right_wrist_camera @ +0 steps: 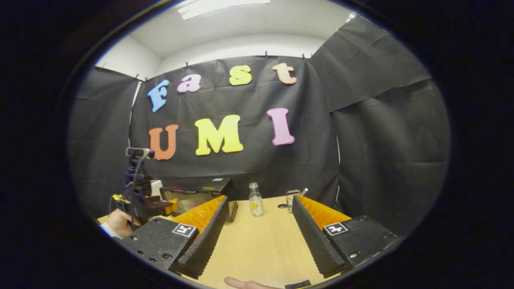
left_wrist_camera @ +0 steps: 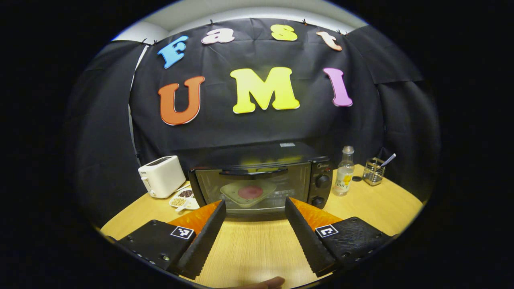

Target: Open the electric oven with the left hand, put the food in, and close the electric oven.

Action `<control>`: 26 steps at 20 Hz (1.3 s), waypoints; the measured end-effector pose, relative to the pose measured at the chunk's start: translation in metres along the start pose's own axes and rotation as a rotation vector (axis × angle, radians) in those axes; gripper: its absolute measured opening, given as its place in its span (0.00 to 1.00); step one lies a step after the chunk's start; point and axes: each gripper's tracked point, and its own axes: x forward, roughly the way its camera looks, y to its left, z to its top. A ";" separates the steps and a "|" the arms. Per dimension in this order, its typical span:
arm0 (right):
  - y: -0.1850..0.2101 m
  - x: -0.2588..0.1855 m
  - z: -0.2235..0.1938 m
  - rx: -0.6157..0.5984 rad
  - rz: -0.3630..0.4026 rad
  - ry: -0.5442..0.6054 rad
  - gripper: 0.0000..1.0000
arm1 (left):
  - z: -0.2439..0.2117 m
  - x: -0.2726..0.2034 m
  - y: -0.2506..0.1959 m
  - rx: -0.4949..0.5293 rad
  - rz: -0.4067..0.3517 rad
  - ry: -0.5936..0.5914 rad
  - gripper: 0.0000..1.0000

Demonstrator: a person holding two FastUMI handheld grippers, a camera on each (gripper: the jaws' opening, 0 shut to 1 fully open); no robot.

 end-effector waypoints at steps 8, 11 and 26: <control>0.017 -0.029 0.029 -0.050 -0.022 -0.042 0.96 | 0.050 -0.122 0.039 -0.073 0.078 -0.086 0.94; 0.024 -0.046 0.046 -0.056 -0.021 -0.077 0.96 | 0.055 -0.166 0.033 -0.132 0.012 -0.096 0.94; 0.053 -0.115 0.096 -0.102 -0.002 -0.188 0.95 | 0.099 -0.290 0.017 -0.020 -0.053 -0.272 0.93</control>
